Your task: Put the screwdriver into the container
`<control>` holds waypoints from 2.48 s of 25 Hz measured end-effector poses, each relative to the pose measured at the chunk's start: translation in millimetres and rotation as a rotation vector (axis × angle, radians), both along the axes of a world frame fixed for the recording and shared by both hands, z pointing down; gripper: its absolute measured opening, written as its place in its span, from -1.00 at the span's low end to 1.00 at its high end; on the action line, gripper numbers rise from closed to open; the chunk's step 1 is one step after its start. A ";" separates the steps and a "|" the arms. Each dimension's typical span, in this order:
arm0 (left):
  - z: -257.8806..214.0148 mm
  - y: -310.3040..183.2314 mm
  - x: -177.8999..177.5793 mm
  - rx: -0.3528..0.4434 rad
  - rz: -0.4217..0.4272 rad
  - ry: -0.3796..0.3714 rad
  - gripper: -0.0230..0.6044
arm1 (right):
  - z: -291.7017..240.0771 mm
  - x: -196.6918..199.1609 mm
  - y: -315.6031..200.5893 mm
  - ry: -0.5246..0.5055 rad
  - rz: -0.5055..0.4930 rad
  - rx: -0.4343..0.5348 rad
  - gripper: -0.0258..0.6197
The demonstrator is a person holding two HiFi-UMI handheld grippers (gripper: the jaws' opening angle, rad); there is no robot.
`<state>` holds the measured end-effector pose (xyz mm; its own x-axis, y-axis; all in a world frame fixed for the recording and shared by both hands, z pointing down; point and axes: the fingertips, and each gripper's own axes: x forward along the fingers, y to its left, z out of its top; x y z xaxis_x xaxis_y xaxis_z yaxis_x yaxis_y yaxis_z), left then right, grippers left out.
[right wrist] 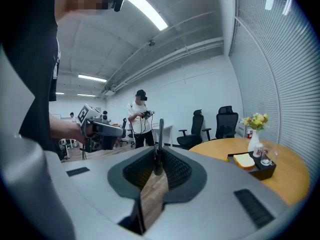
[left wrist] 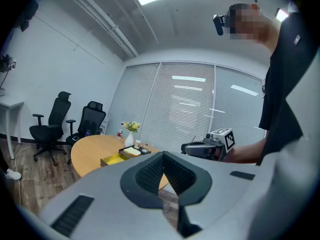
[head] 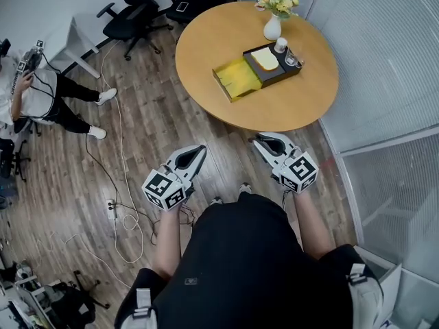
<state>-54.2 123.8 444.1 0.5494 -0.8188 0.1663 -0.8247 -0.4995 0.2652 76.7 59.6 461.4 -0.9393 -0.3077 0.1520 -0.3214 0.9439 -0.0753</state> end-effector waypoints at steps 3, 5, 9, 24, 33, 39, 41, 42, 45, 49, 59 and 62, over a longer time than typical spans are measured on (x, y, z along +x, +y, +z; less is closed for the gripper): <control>2.2 -8.9 6.6 -0.008 -0.015 -0.004 -0.91 | 2.0 7.1 -10.3 -0.005 -0.010 -0.010 -0.77; 4.0 -13.4 12.0 -0.013 -0.022 -0.007 -0.91 | 4.5 12.4 -15.2 -0.009 -0.016 -0.016 -0.77; 7.6 -21.4 23.2 -0.020 -0.026 -0.009 -0.91 | 9.2 22.3 -21.7 -0.009 -0.023 -0.021 -0.77; 10.4 -48.2 56.8 -0.028 -0.026 -0.019 -0.91 | 13.7 68.3 -63.0 -0.008 0.008 -0.013 -0.77; 17.7 -73.5 46.9 -0.035 -0.005 0.003 -0.91 | 23.4 55.3 -79.4 0.022 0.020 -0.029 -0.77; 18.8 -101.2 20.4 -0.044 0.037 0.009 -0.91 | 23.2 37.4 -106.9 0.024 0.078 -0.040 -0.77; 15.4 -116.2 7.6 -0.040 0.052 0.002 -0.91 | 19.8 25.8 -118.1 0.019 0.093 -0.032 -0.77; 14.3 -123.2 1.7 -0.038 0.061 0.000 -0.91 | 18.5 19.9 -122.3 0.021 0.100 -0.027 -0.77; 13.1 -141.3 -12.5 -0.037 0.094 -0.009 -0.91 | 17.1 4.6 -130.7 0.026 0.117 -0.024 -0.77; 12.5 -162.0 -20.2 -0.029 0.130 -0.001 -0.91 | 21.7 -2.5 -139.3 0.041 0.147 -0.042 -0.77; 23.3 -210.2 -43.4 -0.041 0.217 0.027 -0.91 | 26.3 -24.3 -171.6 0.084 0.221 -0.047 -0.77; 22.9 -225.1 -50.4 -0.037 0.248 0.033 -0.91 | 26.7 -31.8 -179.2 0.094 0.247 -0.049 -0.77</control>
